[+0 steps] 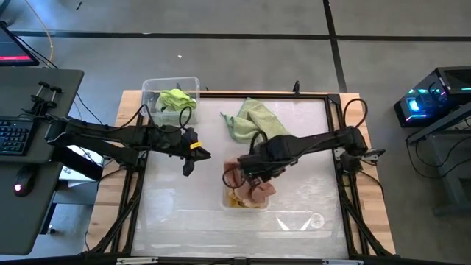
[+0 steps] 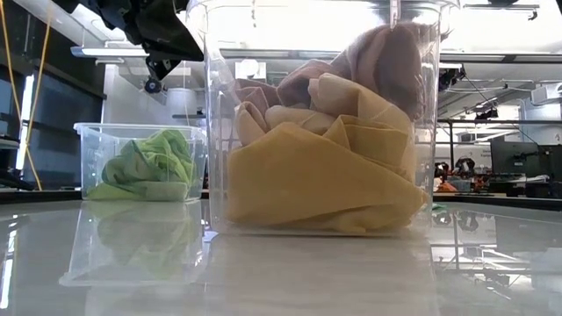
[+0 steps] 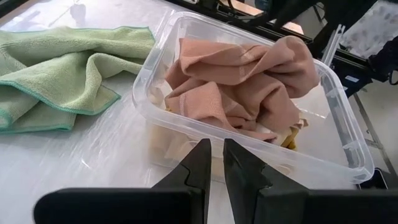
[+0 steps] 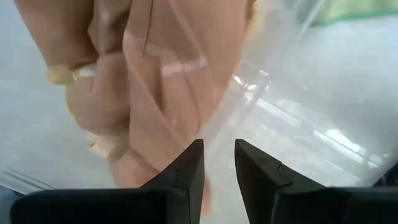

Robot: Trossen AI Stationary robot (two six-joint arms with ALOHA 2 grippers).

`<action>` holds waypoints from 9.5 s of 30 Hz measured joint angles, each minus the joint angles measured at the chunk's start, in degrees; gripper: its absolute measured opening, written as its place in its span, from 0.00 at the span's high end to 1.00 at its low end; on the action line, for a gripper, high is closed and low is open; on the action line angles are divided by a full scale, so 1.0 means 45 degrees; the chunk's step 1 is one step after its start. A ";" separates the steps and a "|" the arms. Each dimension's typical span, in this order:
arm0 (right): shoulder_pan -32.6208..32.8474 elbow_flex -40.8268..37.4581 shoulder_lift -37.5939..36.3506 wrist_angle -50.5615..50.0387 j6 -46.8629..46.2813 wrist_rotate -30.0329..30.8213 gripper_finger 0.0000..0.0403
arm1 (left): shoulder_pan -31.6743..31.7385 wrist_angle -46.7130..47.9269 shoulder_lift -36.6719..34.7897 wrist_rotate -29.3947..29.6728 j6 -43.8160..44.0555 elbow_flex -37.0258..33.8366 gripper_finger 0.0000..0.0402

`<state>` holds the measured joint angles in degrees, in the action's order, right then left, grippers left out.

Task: Sort towels by color in basket
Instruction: Put the orange towel into the bottom transparent bin, then put the dark green towel into the top transparent bin, then return to Home Position

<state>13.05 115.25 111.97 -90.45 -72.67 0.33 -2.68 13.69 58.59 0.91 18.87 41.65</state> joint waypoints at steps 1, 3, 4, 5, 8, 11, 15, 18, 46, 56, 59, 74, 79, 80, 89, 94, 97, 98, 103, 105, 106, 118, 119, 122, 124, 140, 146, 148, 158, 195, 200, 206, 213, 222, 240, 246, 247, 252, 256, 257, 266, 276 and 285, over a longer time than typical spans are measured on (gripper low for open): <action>0.0055 -0.0122 0.0016 0.0173 -0.0051 -0.0046 0.80 | 0.0000 0.0002 0.0000 0.0000 -0.0002 0.0000 0.92; 0.0122 -0.0448 0.0037 0.1085 0.0010 -0.0043 0.80 | 0.0003 -0.0005 0.0000 -0.0001 -0.0096 0.0000 0.92; 0.0125 -0.0622 0.0034 0.1812 0.0103 -0.0045 0.80 | 0.0005 -0.0002 0.0000 -0.0002 -0.0215 0.0000 0.92; 0.0118 -0.0795 0.0034 0.2583 0.0175 -0.0050 0.80 | 0.0005 -0.0005 0.0000 -0.0002 -0.0317 0.0000 0.92; 0.0015 -0.1274 0.0184 0.3915 0.0270 0.0165 0.80 | 0.0005 -0.0016 0.0000 0.0052 -0.0668 0.0000 0.92; -0.0171 -0.1872 0.0394 0.4547 0.0246 0.0444 0.80 | 0.0009 -0.0081 0.0000 0.0341 -0.0951 0.0000 0.92; -0.0413 -0.3027 0.0611 0.5868 0.0358 0.0819 0.80 | 0.0015 -0.0073 0.0000 0.0546 -0.1235 0.0000 0.92; -0.0489 -0.3827 0.0687 0.6716 0.0750 0.0827 0.80 | 0.0019 -0.0069 0.0000 0.0568 -0.1239 0.0000 0.92; 0.0091 -0.1008 0.1231 0.3178 -0.1879 -0.0757 0.80 | 0.0005 -0.0379 0.0000 0.0180 -0.0903 -0.0005 0.92; -0.0140 -0.0994 0.2794 0.4476 -0.0016 0.0212 0.80 | 0.0000 -0.0344 0.0000 0.0170 -0.0903 -0.0005 0.92; -0.0152 -0.0752 0.2778 0.4457 0.0449 -0.0027 0.80 | 0.0000 -0.0297 0.0000 0.0169 -0.0903 -0.0005 0.92; 0.0150 0.1953 -0.1069 0.0510 0.2387 0.7113 0.80 | 0.0010 -0.0233 0.0000 0.0534 -0.0899 -0.0005 0.92; -0.2475 0.1100 -0.2120 0.1075 0.5237 0.6622 0.77 | 0.0015 -0.0243 0.0000 0.1224 -0.0899 -0.0005 0.92; -0.3137 0.0789 -0.2293 0.1599 0.6042 0.6272 0.76 | 0.0022 -0.0260 0.0000 0.1412 -0.0910 -0.0005 0.92; -0.7983 -0.3950 -0.1857 0.7439 1.0226 0.0695 0.50 | 0.0826 -0.0343 0.0005 0.1933 -0.0832 0.0005 0.92; -0.8833 -0.6294 -0.1486 0.9328 1.0538 0.0528 0.43 | 0.1673 -0.0342 0.0005 0.2037 -0.0258 0.0005 0.92; -0.8931 -0.7707 -0.1518 1.0743 1.1140 0.0360 0.44 | 0.2280 -0.0345 0.0005 0.2461 -0.0209 0.0005 0.92; -0.8930 -0.8109 -0.1518 1.1051 1.1296 0.0367 0.45 | 0.2491 -0.0349 0.0005 0.2589 -0.0205 0.0005 0.92; -0.8898 -0.9973 -0.1522 1.2864 1.1594 0.0127 0.51 | 0.3407 -0.0994 0.0005 0.2750 -0.0808 0.0005 0.92; -0.8897 -1.0705 -0.1523 1.3628 1.1652 -0.0357 0.54 | 0.3624 -0.1475 0.0005 0.2782 -0.1525 0.0005 0.93; -0.8897 -1.1076 -0.1519 1.4053 1.1734 -0.0519 0.56 | 0.3705 -0.1735 0.0005 0.2798 -0.1842 0.0012 0.94; -0.9237 -1.1433 -0.1781 1.5373 1.1838 -0.2551 0.96 | 0.4294 -0.1800 0.1515 0.4024 -0.2640 0.2465 0.96; -0.9232 -1.1098 -0.1903 1.5291 1.1643 -0.2683 0.96 | 0.4491 -0.1777 0.1706 0.3660 -0.3045 0.2658 0.94; -0.9210 -0.9803 -0.2216 1.5187 1.1108 -0.3009 0.97 | 0.5077 -0.1713 0.2138 0.2220 -0.4500 0.3376 0.89; -0.9203 -0.8724 -0.2327 1.5199 1.1173 -0.3048 0.98 | 0.5399 -0.1813 0.2260 0.1539 -0.5345 0.3934 0.84; -0.8371 -0.2031 -0.2339 1.5499 1.3187 -0.3761 0.99 | 0.7494 -0.2467 0.2540 -0.2423 -0.8035 0.4896 0.36; -0.8232 -0.2004 -0.2137 1.6958 1.3273 -0.5799 0.99 | 0.7703 -0.2563 0.2826 -0.2575 -0.6220 0.4877 0.32; -0.8221 -0.2004 -0.1956 1.7193 1.3014 -0.6129 0.99 | 0.7703 -0.2798 0.3021 -0.3208 -0.6154 0.4877 0.32; -0.8140 -0.1985 -0.1719 1.7759 1.2501 -0.5803 0.90 | 0.7549 -0.4691 0.3224 -0.5582 -0.4982 0.4872 0.53; -0.9946 -0.0066 -0.1362 1.6213 1.3922 -0.3083 0.62 | 1.4728 0.6810 0.1938 -0.0971 -0.3273 0.3227 0.58; -0.9951 -0.0066 -0.1364 1.6251 1.3919 -0.2963 0.62 | 1.5201 0.9230 0.2235 -0.2271 -0.2880 0.5561 0.46; -0.9931 -0.0066 -0.1367 1.6232 1.3904 -0.2850 0.62 | 1.5204 1.0800 0.2547 -0.2371 -0.3268 0.8208 0.44; -0.9853 -0.0066 -0.1367 1.6045 1.3652 -0.2768 0.62 | 1.5183 0.9121 0.3939 -0.2388 -0.4227 0.7818 0.61; -0.9409 -0.0071 -0.1367 1.4534 1.3260 -0.2756 0.62 | 1.5197 0.9291 0.6430 -0.2856 -0.5101 0.5862 0.97; -0.9319 -0.0071 -0.1367 1.3964 1.3927 -0.2072 0.62 | 1.5256 1.3216 0.5058 -0.3080 -0.5669 0.8835 0.83; -0.9344 -0.0071 -0.1367 1.3969 1.4162 -0.2041 0.62 | 1.5256 1.1911 0.5072 -0.2775 -0.5548 0.7024 0.83; -0.9344 -0.0071 -0.1367 1.3964 1.4161 -0.2040 0.62 | 1.5256 1.1484 0.5157 -0.2773 -0.5541 0.6615 0.84; -0.9344 -0.0071 -0.1367 1.3964 1.4155 -0.2044 0.62 | 1.5251 0.9757 0.5739 -0.2763 -0.5227 0.5166 0.93; -0.9344 -0.0071 -0.1367 1.3900 1.4141 -0.2044 0.62 | 1.5261 0.9659 0.5920 -0.2699 -0.5229 0.5233 0.98; -0.9344 -0.0071 -0.1367 1.3841 1.4136 -0.2044 0.62 | 1.5262 0.9676 0.5900 -0.2616 -0.5284 0.5321 0.99; -0.9284 -0.0076 -0.1367 1.2940 1.3836 -0.2058 0.62 | 1.5617 1.1428 0.5619 -0.2610 -0.5882 0.7238 0.78; -0.8862 -0.0076 -0.1367 1.1446 1.3903 -0.2092 0.62 | 1.5326 1.2363 0.3890 -0.2778 -0.5780 0.8291 0.65; -0.8325 -0.0436 -0.1423 0.7997 1.5600 -0.5249 0.62 | 1.4682 0.8476 0.1293 -0.4224 -0.5901 0.6494 0.67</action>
<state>-24.41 113.29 105.57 -54.47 -2.47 -23.29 63.39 51.84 64.41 -18.10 -7.68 70.87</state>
